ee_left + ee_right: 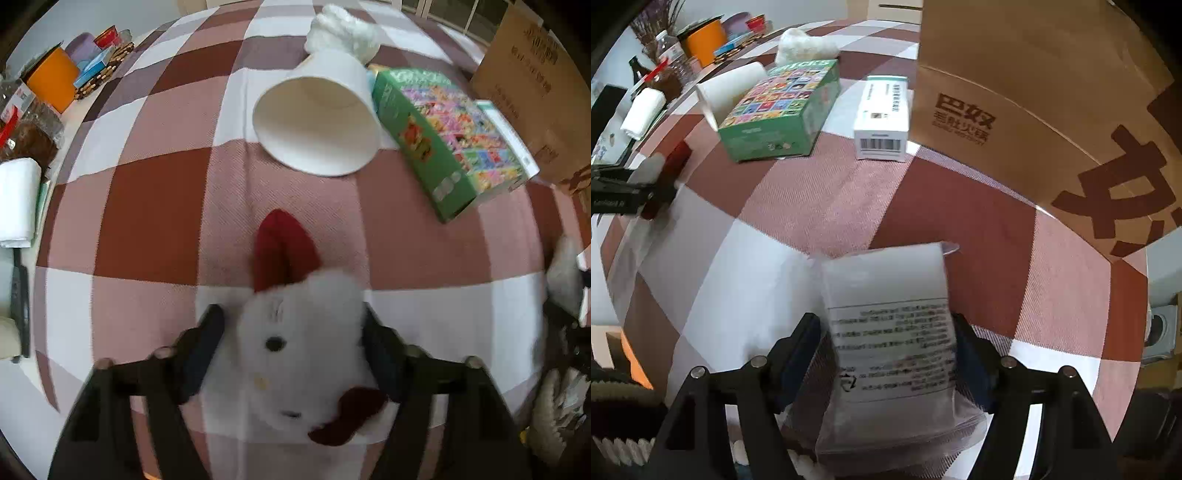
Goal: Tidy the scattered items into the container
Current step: 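Grasp the Hello Kitty plush with the left tool while the right tool grasps the white packaged bag, then carry the Hello Kitty plush and white bag over the box with both tools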
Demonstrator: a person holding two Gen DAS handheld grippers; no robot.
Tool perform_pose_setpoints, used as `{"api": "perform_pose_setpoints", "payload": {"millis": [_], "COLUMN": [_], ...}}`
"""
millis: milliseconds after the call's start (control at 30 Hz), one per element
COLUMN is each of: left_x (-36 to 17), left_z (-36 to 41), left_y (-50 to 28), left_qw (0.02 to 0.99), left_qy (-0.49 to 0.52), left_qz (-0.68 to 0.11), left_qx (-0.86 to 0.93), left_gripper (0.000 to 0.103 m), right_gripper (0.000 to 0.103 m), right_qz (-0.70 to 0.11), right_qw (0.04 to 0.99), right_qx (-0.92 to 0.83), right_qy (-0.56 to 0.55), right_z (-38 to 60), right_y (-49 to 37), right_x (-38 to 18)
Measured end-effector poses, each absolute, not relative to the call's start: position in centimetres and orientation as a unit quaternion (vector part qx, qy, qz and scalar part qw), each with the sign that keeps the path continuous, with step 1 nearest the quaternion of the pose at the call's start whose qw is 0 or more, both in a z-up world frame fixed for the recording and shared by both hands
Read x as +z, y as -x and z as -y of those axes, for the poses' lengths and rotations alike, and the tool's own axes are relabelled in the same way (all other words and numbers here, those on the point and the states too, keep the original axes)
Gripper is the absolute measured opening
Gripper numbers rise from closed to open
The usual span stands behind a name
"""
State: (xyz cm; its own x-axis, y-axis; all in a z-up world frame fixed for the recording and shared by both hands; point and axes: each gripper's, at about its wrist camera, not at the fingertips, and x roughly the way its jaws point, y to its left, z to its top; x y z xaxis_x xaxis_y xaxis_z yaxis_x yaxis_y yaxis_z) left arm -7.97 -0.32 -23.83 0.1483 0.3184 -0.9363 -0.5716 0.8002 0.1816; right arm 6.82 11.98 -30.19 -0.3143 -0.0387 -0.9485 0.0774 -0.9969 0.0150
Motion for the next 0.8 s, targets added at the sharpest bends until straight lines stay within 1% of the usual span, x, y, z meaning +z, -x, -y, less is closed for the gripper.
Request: {"api": "perform_pose_setpoints", "payload": {"millis": [33, 133, 233, 367, 533, 667, 800], "left_x": [-23.8, -23.6, -22.3, -20.1, -16.4, -12.9, -9.8], "left_z": [0.4, 0.3, 0.4, 1.4, 2.5, 3.8, 7.2], "left_y": [8.0, 8.7, 9.5, 8.6, 5.4, 1.4, -1.6], "left_qw": [0.75, 0.748, 0.75, 0.756, 0.77, 0.786, 0.816], "left_qy": [0.105, 0.123, 0.147, 0.12, 0.068, 0.058, 0.042], "left_qz": [-0.582, -0.589, -0.583, -0.579, -0.571, -0.56, -0.534], "left_qx": [0.295, 0.28, 0.275, 0.28, 0.278, 0.254, 0.216], "left_gripper": [0.042, 0.039, 0.039, 0.039, 0.039, 0.04, 0.04], "right_gripper": [0.043, 0.04, 0.04, 0.04, 0.04, 0.04, 0.04], "right_qz": [-0.014, 0.036, 0.085, 0.099, 0.116, 0.129, 0.133], "right_qw": [0.038, 0.038, 0.02, -0.011, -0.037, -0.049, -0.053], "right_qx": [-0.807, -0.788, -0.782, -0.796, -0.825, -0.851, -0.87], "right_qy": [-0.589, -0.613, -0.617, -0.597, -0.551, -0.507, -0.472], "right_z": [-12.0, -12.7, -13.7, -14.9, -17.3, -19.8, -20.6], "right_y": [-6.8, -6.7, -6.9, -7.2, -7.7, -8.0, -7.8], "right_x": [-29.9, -29.6, -28.3, -24.9, -20.3, -16.4, -13.2]}}
